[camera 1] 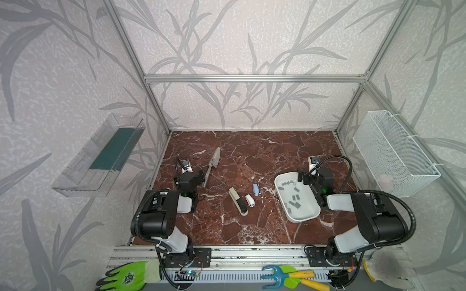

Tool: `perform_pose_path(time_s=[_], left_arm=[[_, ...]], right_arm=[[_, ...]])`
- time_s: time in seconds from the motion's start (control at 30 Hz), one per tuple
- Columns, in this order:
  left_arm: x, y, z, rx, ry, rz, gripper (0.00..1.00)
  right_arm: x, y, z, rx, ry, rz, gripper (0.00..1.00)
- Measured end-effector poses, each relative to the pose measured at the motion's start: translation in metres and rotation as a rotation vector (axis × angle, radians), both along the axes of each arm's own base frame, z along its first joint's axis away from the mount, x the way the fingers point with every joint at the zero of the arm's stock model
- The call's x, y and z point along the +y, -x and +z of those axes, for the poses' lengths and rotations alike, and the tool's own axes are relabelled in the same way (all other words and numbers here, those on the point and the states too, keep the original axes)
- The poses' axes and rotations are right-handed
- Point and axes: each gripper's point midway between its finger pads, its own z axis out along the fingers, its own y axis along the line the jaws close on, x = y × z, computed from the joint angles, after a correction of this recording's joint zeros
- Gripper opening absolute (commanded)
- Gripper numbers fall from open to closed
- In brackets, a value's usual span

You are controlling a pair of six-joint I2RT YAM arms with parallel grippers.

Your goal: Load the staples into the stapler

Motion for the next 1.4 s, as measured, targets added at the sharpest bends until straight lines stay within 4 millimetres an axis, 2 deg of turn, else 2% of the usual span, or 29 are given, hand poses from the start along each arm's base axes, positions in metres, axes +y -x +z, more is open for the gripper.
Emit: perform_pose_path(time_s=[1.13, 1.4], left_arm=[[-0.0008, 0.0002, 0.0002, 0.001, -0.006, 0.003, 0.99], [-0.0061, -0.0011, 0.0017, -0.002, -0.018, -0.017, 0.99]], right_arm=[[0.0, 0.0, 0.0, 0.0, 0.0, 0.0, 0.99], [0.0, 0.0, 0.0, 0.0, 0.0, 0.0, 0.99]])
